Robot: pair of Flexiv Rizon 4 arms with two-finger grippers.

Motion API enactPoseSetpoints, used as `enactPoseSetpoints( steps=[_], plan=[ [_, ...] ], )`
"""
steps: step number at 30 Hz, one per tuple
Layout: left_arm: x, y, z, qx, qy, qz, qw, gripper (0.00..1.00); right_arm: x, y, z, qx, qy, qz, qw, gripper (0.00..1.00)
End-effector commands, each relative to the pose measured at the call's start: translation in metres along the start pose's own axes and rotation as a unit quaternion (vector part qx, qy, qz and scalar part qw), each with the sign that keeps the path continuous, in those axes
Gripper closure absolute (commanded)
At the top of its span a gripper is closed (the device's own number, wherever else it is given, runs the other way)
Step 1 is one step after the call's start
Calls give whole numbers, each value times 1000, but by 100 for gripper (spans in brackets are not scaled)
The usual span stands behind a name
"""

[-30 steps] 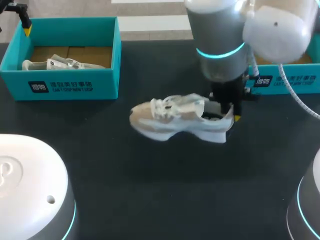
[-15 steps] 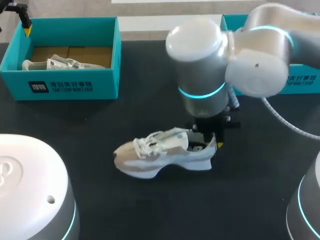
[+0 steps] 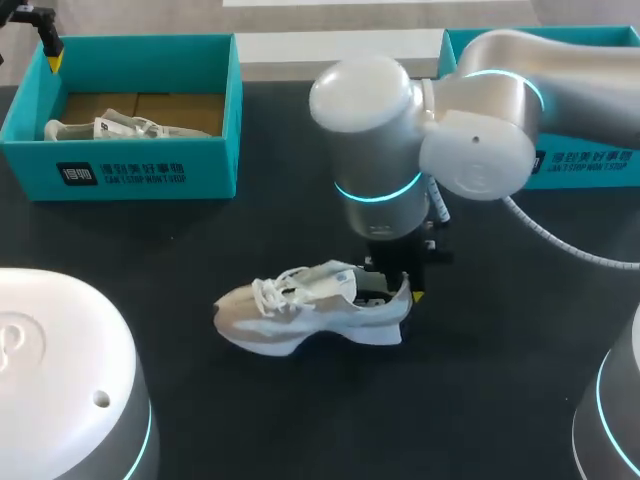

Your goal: Take the shoe out of the shoebox, open the shoe tongue, remove and reinsert the insole, then place the shoe into the shoebox

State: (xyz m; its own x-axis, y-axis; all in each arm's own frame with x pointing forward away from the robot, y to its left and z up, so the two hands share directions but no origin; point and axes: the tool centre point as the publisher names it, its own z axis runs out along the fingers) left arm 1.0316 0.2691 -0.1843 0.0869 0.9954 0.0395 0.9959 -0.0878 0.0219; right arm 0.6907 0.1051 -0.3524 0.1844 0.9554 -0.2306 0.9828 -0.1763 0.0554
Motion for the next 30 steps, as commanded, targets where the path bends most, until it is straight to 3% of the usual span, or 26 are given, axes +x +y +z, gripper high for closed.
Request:
enactPoseSetpoints(
  steps=[1,8,9,10,14,19,24,27,30],
  plan=[
    [0,0,0,0,1,0,1000,0,30,-4,7,-8,-31,232,972,100],
    [0,0,0,0,1,0,1000,0,29,-1,17,-20,-55,254,966,100],
    [0,0,0,0,1,0,1000,0,29,-1,18,-20,-56,256,965,61],
    [0,0,0,0,1,0,1000,0,29,-1,18,-18,-55,256,965,31],
    [0,0,0,0,1,0,1000,0,26,-4,12,-18,-53,258,965,0],
    [0,0,0,0,1,0,1000,0,14,-8,-16,-30,-19,242,970,0],
    [0,0,0,0,1,0,1000,0,0,-7,-46,-39,22,170,984,0],
    [0,0,0,0,1,0,1000,0,-3,-8,-61,-46,66,65,995,0],
    [0,0,0,0,1,0,1000,0,-2,-16,-80,-90,92,-68,989,0]
  ],
)
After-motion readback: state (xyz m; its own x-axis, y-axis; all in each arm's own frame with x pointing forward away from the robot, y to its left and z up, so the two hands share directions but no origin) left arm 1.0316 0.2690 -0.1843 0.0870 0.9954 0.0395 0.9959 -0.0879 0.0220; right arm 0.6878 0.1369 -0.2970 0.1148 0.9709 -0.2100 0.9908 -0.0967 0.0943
